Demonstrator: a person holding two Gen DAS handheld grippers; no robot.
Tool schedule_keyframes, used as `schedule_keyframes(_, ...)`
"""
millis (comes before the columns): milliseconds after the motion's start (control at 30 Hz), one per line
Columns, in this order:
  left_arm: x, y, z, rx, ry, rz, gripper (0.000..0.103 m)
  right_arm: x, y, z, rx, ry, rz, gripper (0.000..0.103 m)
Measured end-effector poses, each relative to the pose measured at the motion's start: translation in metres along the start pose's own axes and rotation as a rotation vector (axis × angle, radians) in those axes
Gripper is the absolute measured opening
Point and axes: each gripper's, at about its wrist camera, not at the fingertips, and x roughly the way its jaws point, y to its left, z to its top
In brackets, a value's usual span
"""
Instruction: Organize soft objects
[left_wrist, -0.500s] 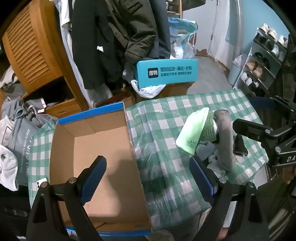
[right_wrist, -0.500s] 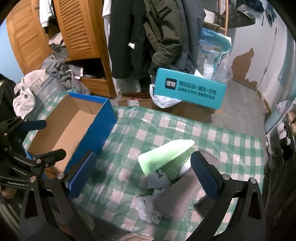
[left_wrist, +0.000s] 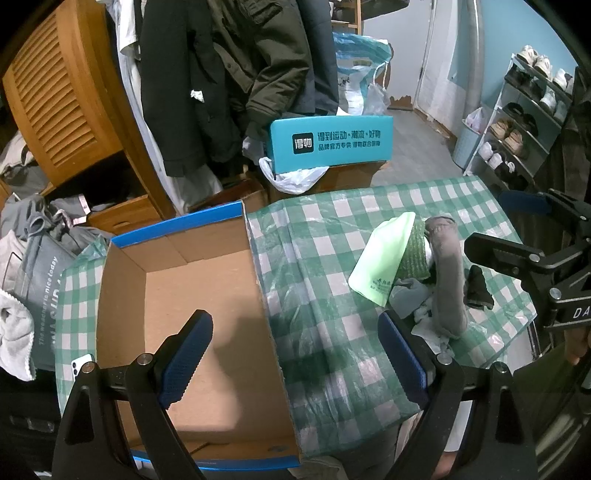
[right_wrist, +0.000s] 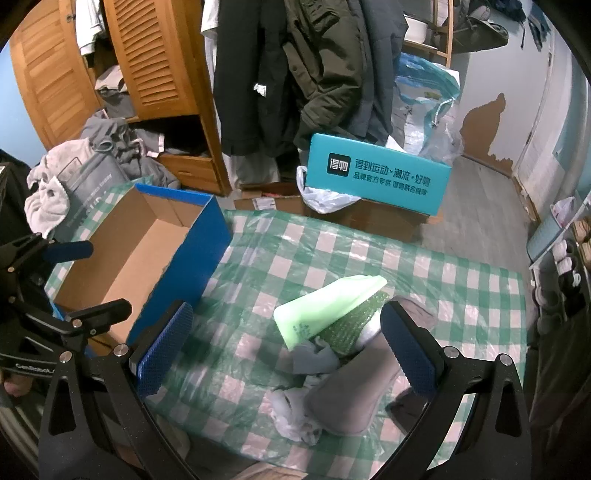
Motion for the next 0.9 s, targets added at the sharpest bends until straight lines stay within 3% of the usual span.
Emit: schedule_keyframes(900,0.0004,-0.0013,-0.0013,0.001,0.002,0.001,0.092,0.0001,-0.0012,-0.0007,-0.003,-0.008,-0.009,0.101)
